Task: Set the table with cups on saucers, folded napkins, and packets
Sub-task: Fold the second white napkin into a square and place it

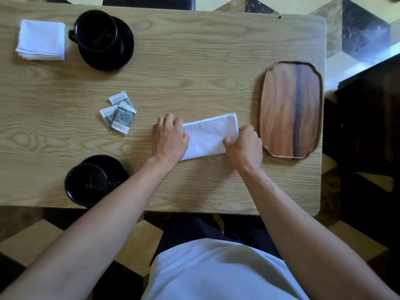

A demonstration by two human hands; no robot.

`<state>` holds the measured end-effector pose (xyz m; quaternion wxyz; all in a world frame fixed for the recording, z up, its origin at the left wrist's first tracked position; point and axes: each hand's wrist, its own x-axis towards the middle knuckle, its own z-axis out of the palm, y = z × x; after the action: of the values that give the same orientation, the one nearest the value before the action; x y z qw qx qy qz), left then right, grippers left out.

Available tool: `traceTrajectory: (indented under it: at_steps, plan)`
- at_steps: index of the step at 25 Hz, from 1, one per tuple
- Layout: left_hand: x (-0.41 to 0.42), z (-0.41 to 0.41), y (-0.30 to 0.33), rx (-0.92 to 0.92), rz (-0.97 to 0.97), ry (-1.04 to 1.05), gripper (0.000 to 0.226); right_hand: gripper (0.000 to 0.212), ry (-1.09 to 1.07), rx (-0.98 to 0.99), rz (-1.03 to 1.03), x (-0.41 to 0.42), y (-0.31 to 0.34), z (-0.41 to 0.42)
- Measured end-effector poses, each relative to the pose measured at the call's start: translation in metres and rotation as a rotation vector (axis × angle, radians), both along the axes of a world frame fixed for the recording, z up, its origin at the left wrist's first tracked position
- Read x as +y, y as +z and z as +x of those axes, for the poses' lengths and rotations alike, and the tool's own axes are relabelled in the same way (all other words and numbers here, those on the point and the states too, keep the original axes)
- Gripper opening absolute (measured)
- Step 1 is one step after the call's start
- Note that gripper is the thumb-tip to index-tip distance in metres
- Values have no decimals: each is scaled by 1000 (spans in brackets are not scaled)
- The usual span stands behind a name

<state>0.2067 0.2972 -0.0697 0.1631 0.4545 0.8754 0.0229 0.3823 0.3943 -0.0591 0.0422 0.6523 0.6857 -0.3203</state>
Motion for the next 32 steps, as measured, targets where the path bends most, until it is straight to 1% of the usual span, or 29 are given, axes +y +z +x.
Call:
traceTrajectory:
  at_steps: [2,3,5,6,8,11,13,15,17,19,20,22,24,25,28,30,32]
  plan:
    - [-9,0,1,-22,-8,21,22,21,-35,44,-136,16,0,1]
    - [-14,0,2,-37,-10,33,22,20,-18,36,-200,26,1,0]
    - [-25,2,3,-65,-24,64,23,29,42,22,-277,37,4,-4]
    - [-31,5,4,-81,-32,84,24,29,76,23,-283,41,5,-9]
    - [-43,13,7,-137,-34,139,26,23,147,26,-264,49,4,-18]
    - [-61,30,12,-256,6,236,23,16,249,70,-241,65,3,-39]
    - [-70,45,15,-371,40,350,21,12,264,131,-268,72,4,-55]
    - [-75,59,16,-445,40,456,23,10,272,205,-285,70,3,-67]
    - [-75,70,15,-494,28,534,23,12,270,274,-307,66,0,-77]
    - [-73,76,15,-556,47,618,23,16,288,303,-321,65,-2,-85]
    - [-71,77,16,-559,61,637,24,17,300,302,-320,66,-3,-88]
    - [-67,76,16,-495,119,589,33,23,317,287,-308,69,-5,-90]
    - [-61,66,17,-461,196,525,42,34,281,286,-319,70,-7,-88]
    - [-55,58,17,-496,229,568,45,37,223,302,-340,70,-9,-83]
    - [-32,22,16,-630,300,783,45,32,125,310,-424,62,-11,-61]
    - [-20,2,13,-711,286,798,44,25,127,280,-486,51,-10,-49]
    - [-14,-7,12,-746,228,737,43,21,144,266,-511,38,-9,-39]
